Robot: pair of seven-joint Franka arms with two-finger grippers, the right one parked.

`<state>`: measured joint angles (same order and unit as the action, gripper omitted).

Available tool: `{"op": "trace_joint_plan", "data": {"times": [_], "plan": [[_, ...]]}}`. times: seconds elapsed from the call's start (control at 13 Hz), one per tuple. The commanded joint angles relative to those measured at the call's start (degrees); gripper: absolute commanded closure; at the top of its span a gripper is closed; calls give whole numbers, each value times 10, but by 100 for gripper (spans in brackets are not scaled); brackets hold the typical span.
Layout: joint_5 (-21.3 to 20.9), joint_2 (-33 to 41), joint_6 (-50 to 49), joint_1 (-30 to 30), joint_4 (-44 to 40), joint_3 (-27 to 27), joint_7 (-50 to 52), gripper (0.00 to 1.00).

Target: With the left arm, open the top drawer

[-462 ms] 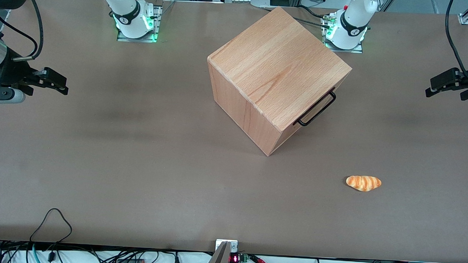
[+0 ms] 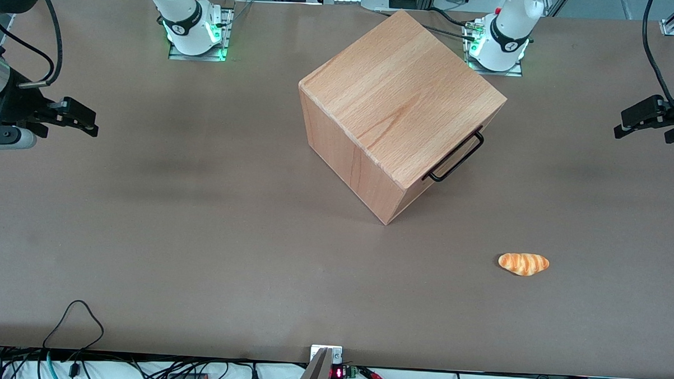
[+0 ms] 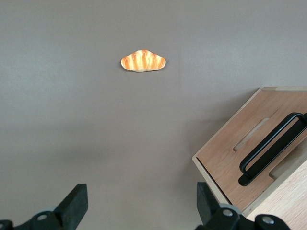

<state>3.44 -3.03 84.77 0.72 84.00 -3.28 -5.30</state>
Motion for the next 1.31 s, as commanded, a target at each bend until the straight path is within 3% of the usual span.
{"op": "trace_joint_plan", "data": {"times": [0.0, 0.92, 1.23], "plan": [[9, 7, -1, 2, -2, -2, -5, 0], [12, -12, -2, -6, 30, 4, -7, 0], [14, -21, 77, -20, 89, 70, -48, 0]]}}
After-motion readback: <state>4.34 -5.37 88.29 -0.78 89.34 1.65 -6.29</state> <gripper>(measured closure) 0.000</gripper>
